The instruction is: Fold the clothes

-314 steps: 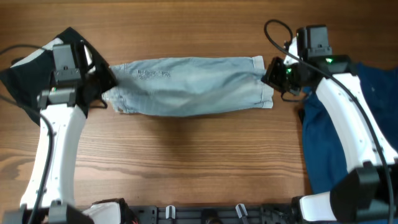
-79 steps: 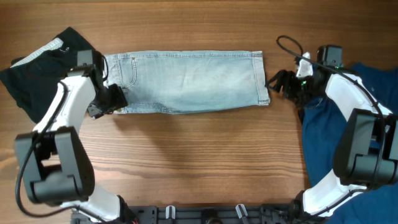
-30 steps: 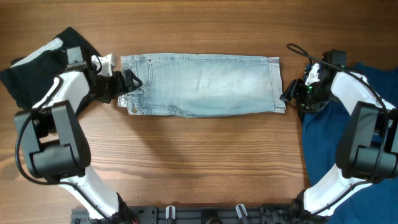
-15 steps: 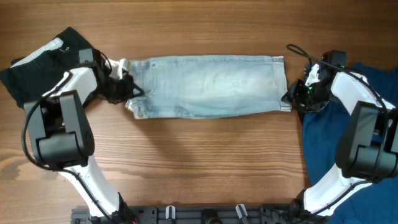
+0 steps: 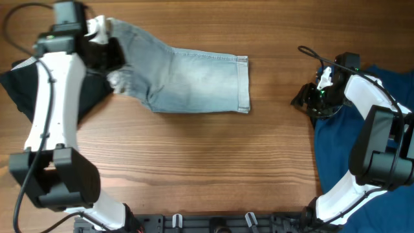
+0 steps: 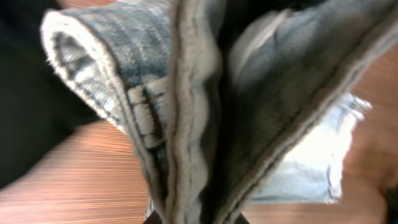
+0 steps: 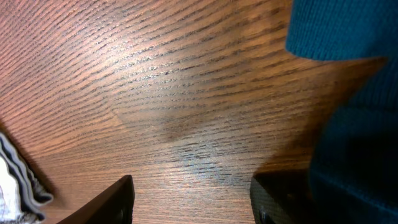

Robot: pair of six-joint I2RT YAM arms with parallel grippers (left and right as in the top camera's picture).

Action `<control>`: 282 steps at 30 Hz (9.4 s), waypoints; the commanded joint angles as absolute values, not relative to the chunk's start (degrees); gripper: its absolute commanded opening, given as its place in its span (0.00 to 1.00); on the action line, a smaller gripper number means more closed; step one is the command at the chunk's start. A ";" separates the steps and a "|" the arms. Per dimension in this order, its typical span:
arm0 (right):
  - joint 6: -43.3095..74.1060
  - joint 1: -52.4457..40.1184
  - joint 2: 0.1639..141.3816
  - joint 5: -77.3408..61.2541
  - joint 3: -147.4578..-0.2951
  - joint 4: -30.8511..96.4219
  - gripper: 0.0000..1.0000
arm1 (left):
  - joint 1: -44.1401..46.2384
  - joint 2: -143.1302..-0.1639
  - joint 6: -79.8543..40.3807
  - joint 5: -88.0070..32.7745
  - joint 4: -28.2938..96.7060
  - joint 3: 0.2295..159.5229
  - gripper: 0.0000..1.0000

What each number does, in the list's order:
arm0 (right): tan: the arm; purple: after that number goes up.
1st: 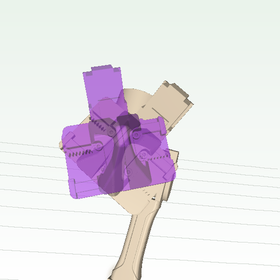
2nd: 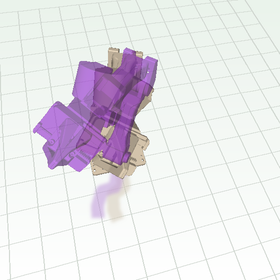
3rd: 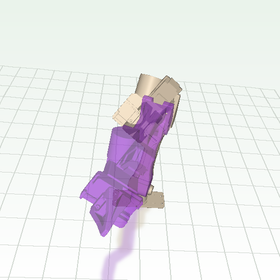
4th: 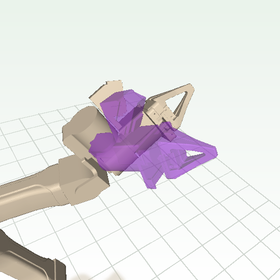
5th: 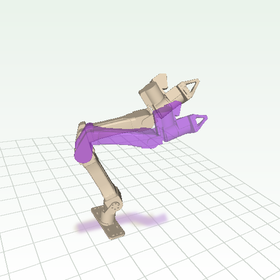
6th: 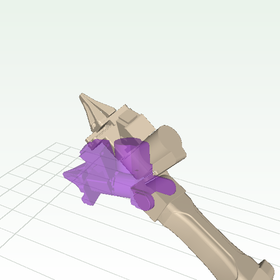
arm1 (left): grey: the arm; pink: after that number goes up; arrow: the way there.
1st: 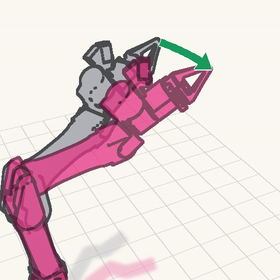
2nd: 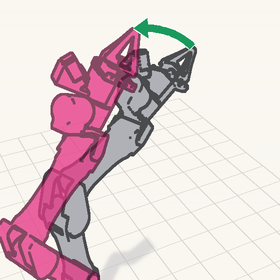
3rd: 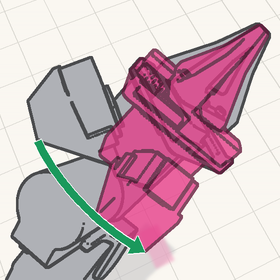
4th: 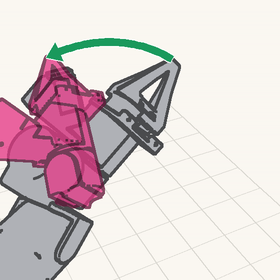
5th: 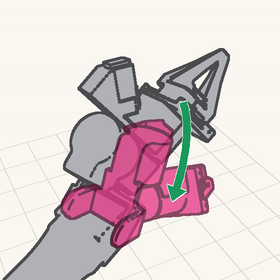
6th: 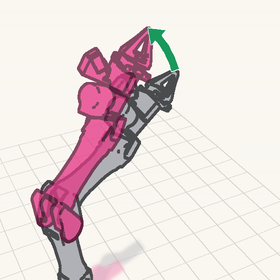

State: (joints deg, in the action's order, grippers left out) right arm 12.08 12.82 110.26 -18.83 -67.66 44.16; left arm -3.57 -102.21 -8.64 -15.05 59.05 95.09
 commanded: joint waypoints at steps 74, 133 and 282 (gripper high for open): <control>10.68 -3.29 118.56 -23.59 -66.67 38.04 0.35 | 27.75 -113.06 -26.55 -6.74 36.99 98.70 0.61; 12.03 1.15 86.41 -23.31 -63.75 38.17 0.13 | 30.70 -121.49 -22.35 -10.92 54.59 86.76 0.04; 12.16 -9.89 49.52 -13.50 -83.77 62.70 1.00 | -13.72 -52.40 6.44 -17.28 76.16 87.00 1.00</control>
State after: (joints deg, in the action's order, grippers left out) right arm 11.94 -9.87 49.12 -14.66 -83.72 62.48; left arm -13.96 -52.45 5.34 -17.93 76.34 87.33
